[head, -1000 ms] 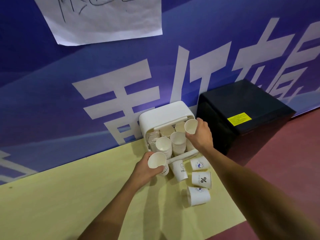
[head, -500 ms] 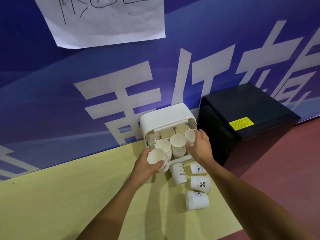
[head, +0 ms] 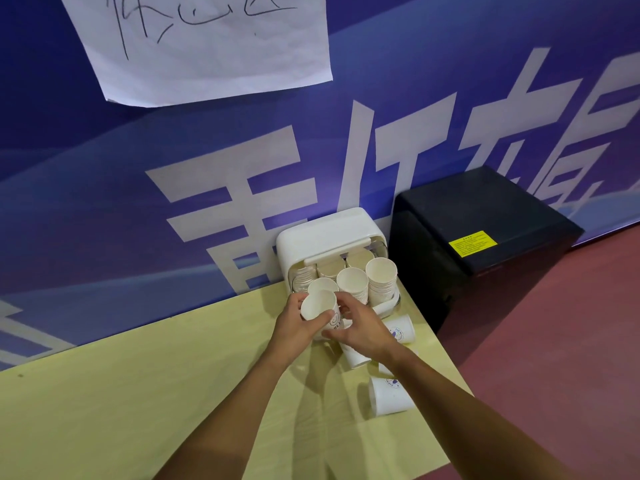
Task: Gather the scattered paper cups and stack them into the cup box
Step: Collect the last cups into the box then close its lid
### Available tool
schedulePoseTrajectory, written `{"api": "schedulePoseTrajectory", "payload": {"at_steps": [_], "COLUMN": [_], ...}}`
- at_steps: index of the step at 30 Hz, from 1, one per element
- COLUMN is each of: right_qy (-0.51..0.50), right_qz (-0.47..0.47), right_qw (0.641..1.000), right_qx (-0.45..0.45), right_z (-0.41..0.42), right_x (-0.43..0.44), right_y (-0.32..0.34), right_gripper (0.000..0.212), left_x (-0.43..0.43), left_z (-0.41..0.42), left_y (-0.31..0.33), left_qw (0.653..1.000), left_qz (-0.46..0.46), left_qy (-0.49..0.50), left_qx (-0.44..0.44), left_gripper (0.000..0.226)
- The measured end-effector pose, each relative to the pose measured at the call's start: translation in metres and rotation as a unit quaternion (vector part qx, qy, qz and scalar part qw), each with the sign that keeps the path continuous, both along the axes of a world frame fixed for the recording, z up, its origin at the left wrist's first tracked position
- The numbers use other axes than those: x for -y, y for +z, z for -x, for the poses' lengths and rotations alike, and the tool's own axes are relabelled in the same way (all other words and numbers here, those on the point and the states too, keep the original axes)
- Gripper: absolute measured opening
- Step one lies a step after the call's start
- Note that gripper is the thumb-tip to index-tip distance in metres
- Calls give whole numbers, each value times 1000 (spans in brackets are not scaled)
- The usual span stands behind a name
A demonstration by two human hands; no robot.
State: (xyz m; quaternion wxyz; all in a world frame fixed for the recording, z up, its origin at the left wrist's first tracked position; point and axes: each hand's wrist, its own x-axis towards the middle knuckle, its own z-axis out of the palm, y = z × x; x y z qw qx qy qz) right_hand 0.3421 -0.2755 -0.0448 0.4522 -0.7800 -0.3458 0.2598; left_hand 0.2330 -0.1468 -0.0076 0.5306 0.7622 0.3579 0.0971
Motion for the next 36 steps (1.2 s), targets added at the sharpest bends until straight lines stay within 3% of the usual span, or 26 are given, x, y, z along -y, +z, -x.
{"api": "schedulePoseTrajectory", "payload": {"at_steps": [5,10,16,27,33,36], "right_qy": [-11,-95,-182,-196,-199,-188], "right_qz": [-8,-47,-86,-4,60,89], "right_qw": [1000,994,980,979,975,974], "right_qx": [0,-13,4,56,76,92], "right_z": [-4,-27,-52,-56,-53,-53], "right_x": [3,0,-13,-25,-26,-26], "right_y": [4,23,38,21,8,6], "right_gripper": [69,69,86,79,89,81], "left_x": [3,1,-7,-19,-21,-21], "left_z": [1,13,28,43,46,47], "left_y": [-4,-9,-22,-37,-41,-41], "left_qw": [1000,999,999,996,995,995], "left_qz": [26,47,21,14,12,13], "left_qy": [-10,4,-1,8,9,8], "left_qx": [11,-3,-48,-89,-98,-101], "left_gripper": [55,44,31,31,32,32]}}
